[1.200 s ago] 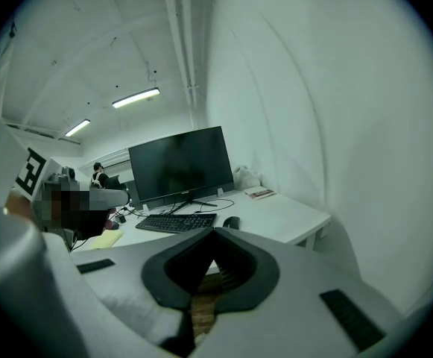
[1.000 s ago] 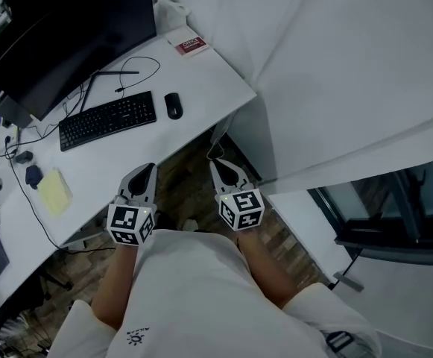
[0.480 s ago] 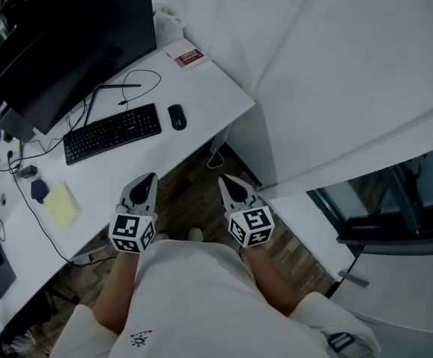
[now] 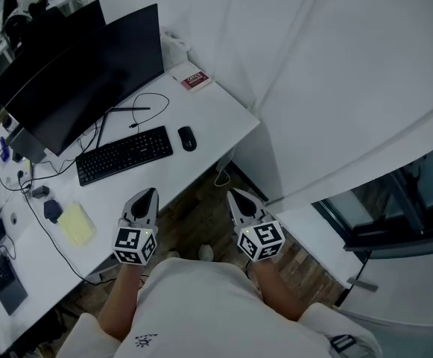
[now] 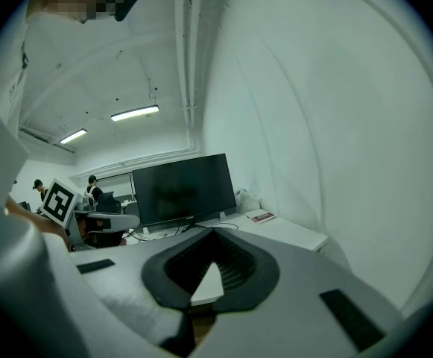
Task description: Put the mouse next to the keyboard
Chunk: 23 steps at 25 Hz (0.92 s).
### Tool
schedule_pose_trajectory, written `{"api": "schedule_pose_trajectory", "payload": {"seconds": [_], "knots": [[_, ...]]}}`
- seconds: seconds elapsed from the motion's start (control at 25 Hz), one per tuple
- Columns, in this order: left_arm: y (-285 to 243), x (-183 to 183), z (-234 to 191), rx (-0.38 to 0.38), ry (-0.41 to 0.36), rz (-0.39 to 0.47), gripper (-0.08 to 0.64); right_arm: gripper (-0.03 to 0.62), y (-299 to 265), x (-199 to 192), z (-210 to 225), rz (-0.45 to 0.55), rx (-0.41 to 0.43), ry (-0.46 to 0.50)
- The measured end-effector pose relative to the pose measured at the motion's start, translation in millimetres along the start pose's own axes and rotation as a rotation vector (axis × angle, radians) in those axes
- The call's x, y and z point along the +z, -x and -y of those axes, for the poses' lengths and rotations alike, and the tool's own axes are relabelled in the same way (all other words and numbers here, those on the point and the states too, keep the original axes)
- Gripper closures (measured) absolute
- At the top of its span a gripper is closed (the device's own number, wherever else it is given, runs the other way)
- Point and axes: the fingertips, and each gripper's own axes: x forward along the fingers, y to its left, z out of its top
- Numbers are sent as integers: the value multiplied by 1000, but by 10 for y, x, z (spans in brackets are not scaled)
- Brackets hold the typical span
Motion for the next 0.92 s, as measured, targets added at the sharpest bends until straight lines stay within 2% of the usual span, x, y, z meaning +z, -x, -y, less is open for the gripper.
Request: {"api": "schedule_pose_trajectory", "payload": {"seconds": [0.44,0.92], "knots": [[19,61,-157,-10,-14,3,549,574,-77,22,-66,-7,-47,6],[-23,9,-252,-12,-3,-5,549,574,-188,-36,-98,-32,-50,14]]}}
